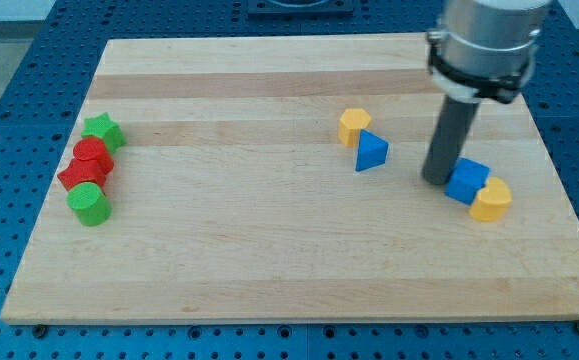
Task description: Slide the blue triangle to right side of the yellow hexagon
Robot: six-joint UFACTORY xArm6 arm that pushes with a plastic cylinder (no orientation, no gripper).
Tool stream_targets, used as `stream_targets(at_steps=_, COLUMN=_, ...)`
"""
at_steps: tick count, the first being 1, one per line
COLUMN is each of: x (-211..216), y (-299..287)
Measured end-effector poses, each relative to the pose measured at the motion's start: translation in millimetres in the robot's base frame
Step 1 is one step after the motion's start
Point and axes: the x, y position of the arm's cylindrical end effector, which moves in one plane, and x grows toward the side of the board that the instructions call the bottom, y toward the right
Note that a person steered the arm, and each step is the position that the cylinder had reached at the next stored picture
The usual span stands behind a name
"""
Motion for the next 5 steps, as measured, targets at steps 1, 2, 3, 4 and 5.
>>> stream_targets(at_steps=1, x=-9.2, y=1.3)
stream_targets(at_steps=2, x=20.0, y=-61.7)
stream_targets(at_steps=3, x=52.6, y=-156.0)
stream_targets(at_steps=4, x=18.2, y=-223.2)
stream_targets(at_steps=5, x=-28.5, y=-211.2)
